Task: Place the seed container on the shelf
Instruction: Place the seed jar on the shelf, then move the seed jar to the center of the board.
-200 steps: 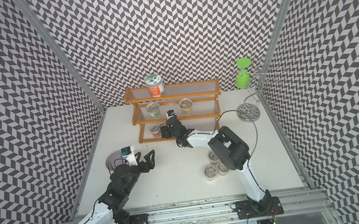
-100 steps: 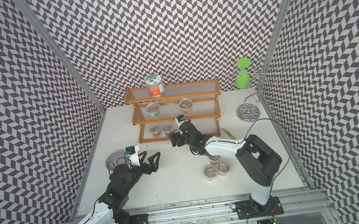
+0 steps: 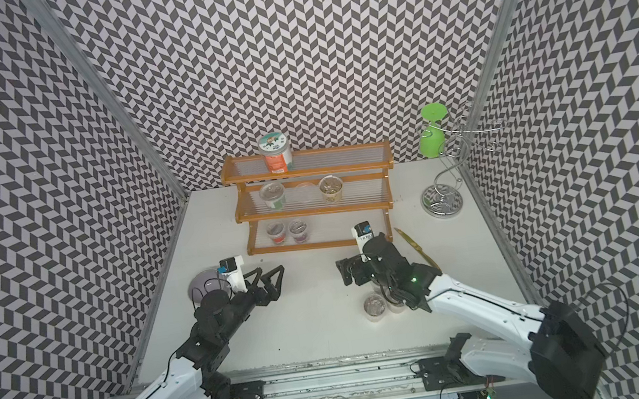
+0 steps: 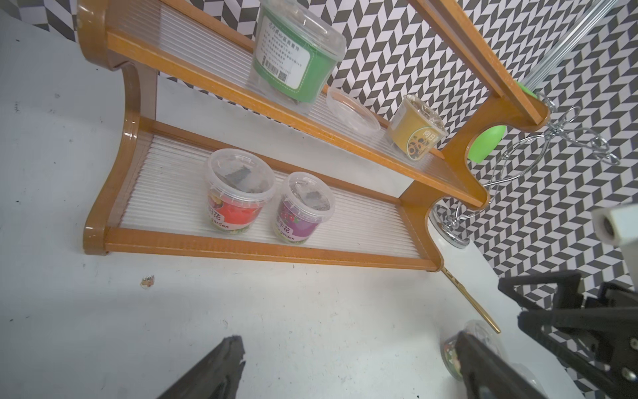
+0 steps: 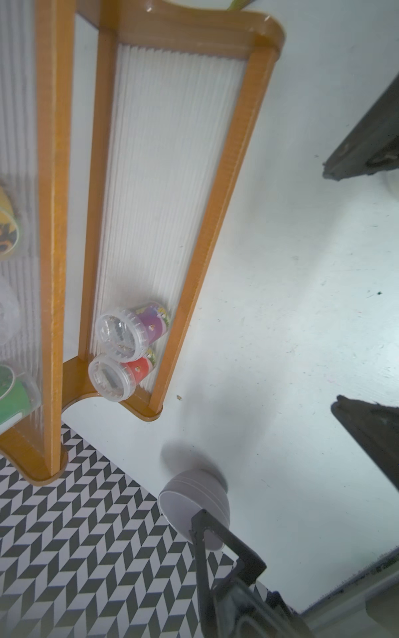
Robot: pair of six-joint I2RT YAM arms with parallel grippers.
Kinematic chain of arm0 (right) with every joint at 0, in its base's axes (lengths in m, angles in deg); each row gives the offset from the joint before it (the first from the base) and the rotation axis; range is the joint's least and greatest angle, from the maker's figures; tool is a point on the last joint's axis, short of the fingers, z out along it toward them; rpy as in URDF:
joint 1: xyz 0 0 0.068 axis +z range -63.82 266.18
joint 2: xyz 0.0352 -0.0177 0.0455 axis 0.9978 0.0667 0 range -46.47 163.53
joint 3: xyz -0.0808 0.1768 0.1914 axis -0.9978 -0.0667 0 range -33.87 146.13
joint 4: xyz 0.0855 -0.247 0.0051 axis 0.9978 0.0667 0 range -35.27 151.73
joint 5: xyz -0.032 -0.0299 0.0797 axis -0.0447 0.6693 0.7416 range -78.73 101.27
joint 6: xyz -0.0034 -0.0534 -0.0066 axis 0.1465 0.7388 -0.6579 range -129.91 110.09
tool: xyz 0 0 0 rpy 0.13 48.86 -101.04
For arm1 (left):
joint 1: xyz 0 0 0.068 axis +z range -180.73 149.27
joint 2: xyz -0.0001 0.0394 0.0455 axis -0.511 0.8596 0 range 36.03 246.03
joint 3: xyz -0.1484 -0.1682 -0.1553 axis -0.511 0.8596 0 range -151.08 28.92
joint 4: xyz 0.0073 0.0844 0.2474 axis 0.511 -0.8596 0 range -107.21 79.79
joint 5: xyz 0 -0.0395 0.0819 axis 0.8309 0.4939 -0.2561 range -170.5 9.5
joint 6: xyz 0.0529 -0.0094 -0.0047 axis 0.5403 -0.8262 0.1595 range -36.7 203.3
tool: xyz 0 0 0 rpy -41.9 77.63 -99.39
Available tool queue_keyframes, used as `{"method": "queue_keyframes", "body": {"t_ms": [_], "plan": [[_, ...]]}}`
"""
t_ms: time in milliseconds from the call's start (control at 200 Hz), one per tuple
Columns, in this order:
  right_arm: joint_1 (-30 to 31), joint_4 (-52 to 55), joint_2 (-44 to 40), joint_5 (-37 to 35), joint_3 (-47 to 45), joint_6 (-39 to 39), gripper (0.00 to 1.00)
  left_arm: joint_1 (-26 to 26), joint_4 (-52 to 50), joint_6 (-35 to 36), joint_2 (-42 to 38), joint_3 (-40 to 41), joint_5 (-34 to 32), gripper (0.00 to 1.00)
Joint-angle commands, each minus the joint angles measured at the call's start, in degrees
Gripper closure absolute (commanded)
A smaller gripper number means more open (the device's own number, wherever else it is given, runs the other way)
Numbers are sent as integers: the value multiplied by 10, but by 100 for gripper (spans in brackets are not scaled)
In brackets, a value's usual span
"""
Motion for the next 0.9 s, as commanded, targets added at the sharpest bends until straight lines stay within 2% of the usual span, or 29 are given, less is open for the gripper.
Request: {"method": "queue_keyframes", "body": {"t_ms": [0,50,100,170,240,340,446,591,711,806,891], "plan": [[-7,59,-53,-36,-20,-41,0,2,60,-11,10,-6,78,1],[-15,86,-78,-60,-26,-55,0,0,69,-11,26,-11,104,0],[-29,110,-101,-84,-34,-69,4,-4,71,-7,45,-20,125,0],[-67,136,-132,-78,-40,-83,10,-20,60,6,72,-35,132,0],[-101,149,-153,-49,-43,-92,12,-52,43,29,95,-54,116,0],[-108,171,-163,-24,-27,-109,13,-113,24,56,123,-78,73,0],[-108,202,-154,40,-7,-98,16,-148,19,57,153,-96,54,0],[-105,285,-113,104,25,-106,16,-161,20,52,175,-100,36,0],[-83,328,-84,90,34,-116,15,-162,6,56,176,-103,30,0],[-39,336,-72,71,30,-135,15,-162,0,62,173,-102,29,0],[-8,321,-57,97,25,-140,21,-162,-4,65,173,-102,26,0]]}}
